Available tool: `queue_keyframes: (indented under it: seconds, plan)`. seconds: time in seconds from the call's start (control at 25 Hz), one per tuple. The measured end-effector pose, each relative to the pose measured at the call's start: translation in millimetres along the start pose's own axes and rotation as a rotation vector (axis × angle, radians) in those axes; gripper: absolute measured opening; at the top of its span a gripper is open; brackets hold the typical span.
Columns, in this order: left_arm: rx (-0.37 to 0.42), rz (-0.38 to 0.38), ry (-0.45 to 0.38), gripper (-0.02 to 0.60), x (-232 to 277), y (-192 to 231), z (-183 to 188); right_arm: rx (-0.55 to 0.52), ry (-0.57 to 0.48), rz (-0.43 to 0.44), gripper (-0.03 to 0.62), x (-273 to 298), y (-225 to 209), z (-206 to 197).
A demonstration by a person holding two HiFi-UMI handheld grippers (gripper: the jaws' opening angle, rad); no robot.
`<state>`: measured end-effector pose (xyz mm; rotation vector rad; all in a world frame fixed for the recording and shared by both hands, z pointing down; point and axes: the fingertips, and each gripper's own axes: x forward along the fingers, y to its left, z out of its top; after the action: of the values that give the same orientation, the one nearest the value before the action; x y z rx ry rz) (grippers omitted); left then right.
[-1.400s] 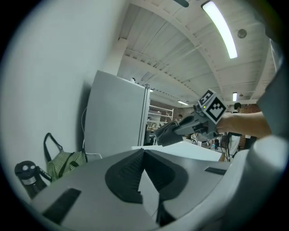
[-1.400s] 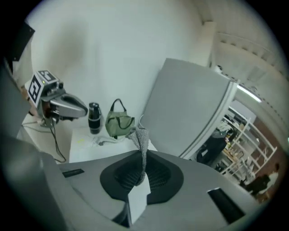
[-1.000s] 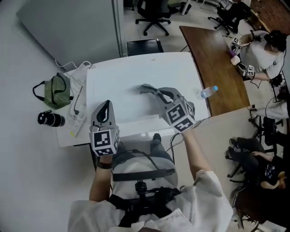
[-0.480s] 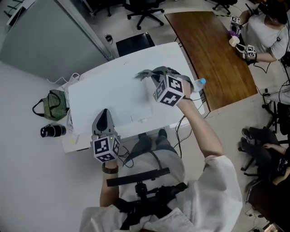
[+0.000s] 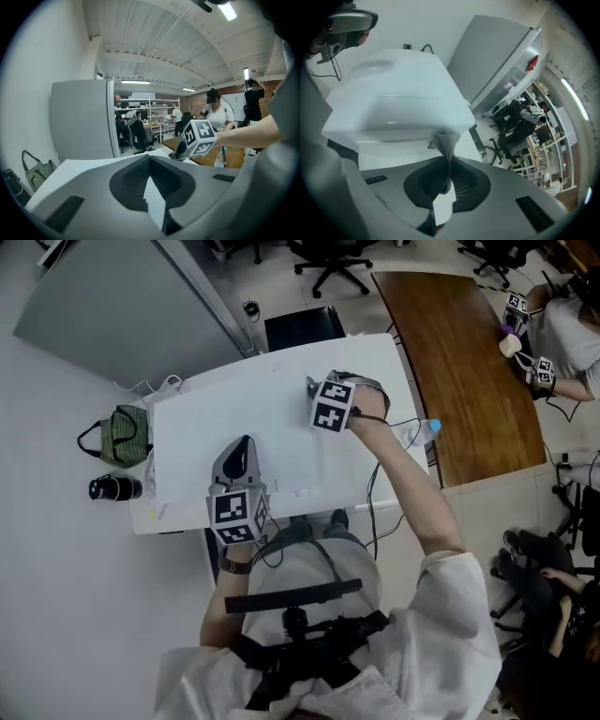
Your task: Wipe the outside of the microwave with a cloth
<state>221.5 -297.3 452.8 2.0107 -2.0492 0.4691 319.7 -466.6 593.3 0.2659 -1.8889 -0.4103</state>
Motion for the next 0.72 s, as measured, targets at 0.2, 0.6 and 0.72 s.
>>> queue_keyframes:
  seconds: [0.2, 0.6, 0.72]
  plan:
    - [0.019, -0.006, 0.033, 0.023, 22, -8, -1, -0.073, -0.027, 0.078, 0.017, -7, 57, 4]
    - [0.033, -0.038, 0.052, 0.023, 23, -24, -16, -0.208, -0.056, 0.321, 0.017, -33, 212, -15]
    - [0.032, -0.045, 0.061, 0.023, 20, -28, -22, -0.250, -0.037, 0.471, 0.017, -48, 265, -32]
